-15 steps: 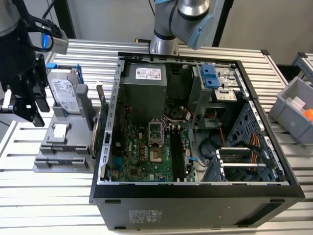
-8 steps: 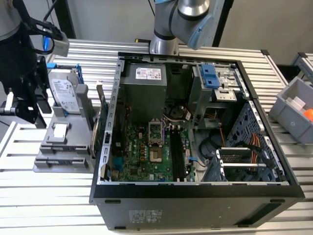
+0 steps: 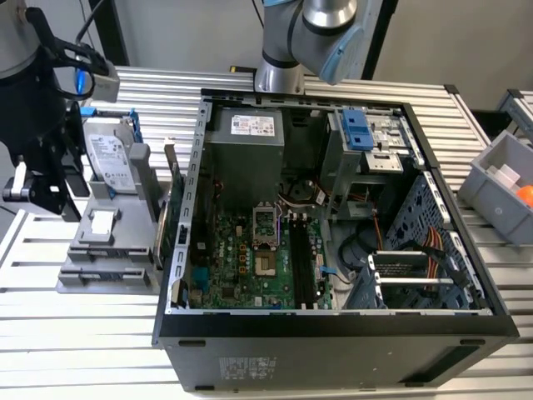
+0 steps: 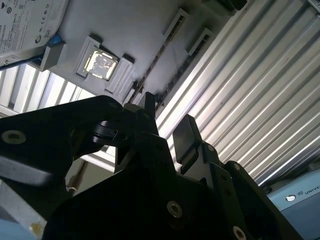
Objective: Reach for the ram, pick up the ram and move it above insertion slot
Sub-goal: 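Pick up the ram and move it above insertion slot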
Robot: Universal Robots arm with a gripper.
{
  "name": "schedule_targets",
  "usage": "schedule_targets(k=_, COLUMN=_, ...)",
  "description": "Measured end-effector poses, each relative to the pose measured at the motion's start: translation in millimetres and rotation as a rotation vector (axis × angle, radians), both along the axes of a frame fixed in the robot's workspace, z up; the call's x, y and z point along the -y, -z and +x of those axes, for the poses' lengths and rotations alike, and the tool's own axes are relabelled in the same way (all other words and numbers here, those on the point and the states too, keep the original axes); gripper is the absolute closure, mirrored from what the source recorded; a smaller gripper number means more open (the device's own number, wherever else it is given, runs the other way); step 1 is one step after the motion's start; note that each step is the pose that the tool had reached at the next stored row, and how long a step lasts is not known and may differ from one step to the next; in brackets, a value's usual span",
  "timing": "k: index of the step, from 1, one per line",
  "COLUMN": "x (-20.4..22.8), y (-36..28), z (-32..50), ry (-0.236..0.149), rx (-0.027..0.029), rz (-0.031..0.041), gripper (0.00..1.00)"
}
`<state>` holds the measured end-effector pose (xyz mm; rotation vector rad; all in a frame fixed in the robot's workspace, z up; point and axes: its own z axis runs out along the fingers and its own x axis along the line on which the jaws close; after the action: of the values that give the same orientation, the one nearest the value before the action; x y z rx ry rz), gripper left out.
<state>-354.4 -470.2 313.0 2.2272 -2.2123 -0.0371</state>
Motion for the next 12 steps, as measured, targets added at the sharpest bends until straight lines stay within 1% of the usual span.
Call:
schedule_targets(k=6, x=0.9, y=5.1, z=0.0, ry=0.000, rx=-0.0004, rz=-0.0001, gripper=0.00)
schedule_targets(k=12, x=4.8, y=10.0, z=0.0, ry=0.000, rx=-0.0005, rz=-0.0001, gripper=0.00)
